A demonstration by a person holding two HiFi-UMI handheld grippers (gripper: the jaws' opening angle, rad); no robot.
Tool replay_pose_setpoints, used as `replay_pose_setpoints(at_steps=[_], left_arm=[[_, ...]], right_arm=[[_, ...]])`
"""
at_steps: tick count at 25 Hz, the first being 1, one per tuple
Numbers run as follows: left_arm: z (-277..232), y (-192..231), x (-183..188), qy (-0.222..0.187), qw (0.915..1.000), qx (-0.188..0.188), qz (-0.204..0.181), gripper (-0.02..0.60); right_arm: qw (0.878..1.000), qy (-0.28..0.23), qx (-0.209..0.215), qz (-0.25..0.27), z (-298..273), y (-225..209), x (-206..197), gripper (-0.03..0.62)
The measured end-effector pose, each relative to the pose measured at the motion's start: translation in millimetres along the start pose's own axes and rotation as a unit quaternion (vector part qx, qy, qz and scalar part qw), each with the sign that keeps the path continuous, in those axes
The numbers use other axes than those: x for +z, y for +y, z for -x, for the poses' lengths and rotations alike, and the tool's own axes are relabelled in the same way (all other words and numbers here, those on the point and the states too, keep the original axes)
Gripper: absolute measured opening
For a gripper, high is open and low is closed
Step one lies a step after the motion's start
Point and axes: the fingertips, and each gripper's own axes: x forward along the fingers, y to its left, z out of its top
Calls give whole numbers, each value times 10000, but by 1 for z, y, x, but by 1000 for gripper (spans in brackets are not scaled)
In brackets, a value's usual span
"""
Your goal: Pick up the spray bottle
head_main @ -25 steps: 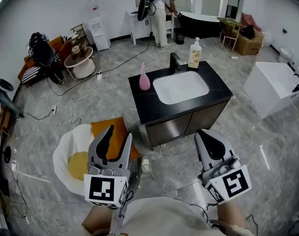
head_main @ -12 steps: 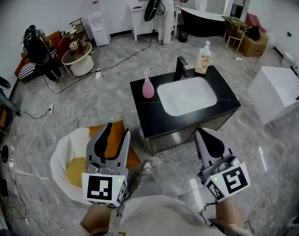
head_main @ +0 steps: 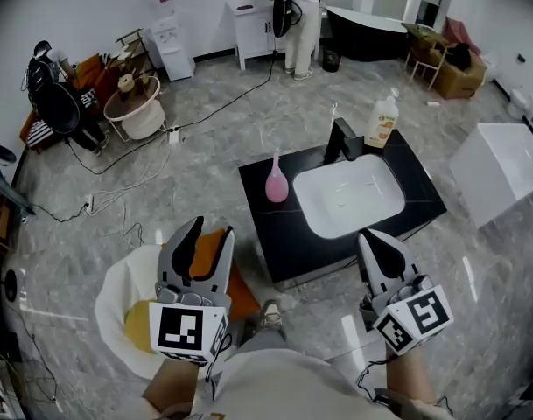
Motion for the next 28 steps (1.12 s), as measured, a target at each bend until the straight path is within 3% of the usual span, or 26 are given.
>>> replay_pose_setpoints(at_steps=[3,12,28], left_arm=[[-31,18,-12,57,9999,-74,92,189],[-93,49,-40,234,9986,-387,258,190],[-139,13,-53,575,9959,-668,211,190]], right_arm=[[9996,-6,104,-249,-34,-7,0,29],[9996,232,-132,-107,-98,-26,-5,29],[9992,353,14,198,-120,-64,-5,29]])
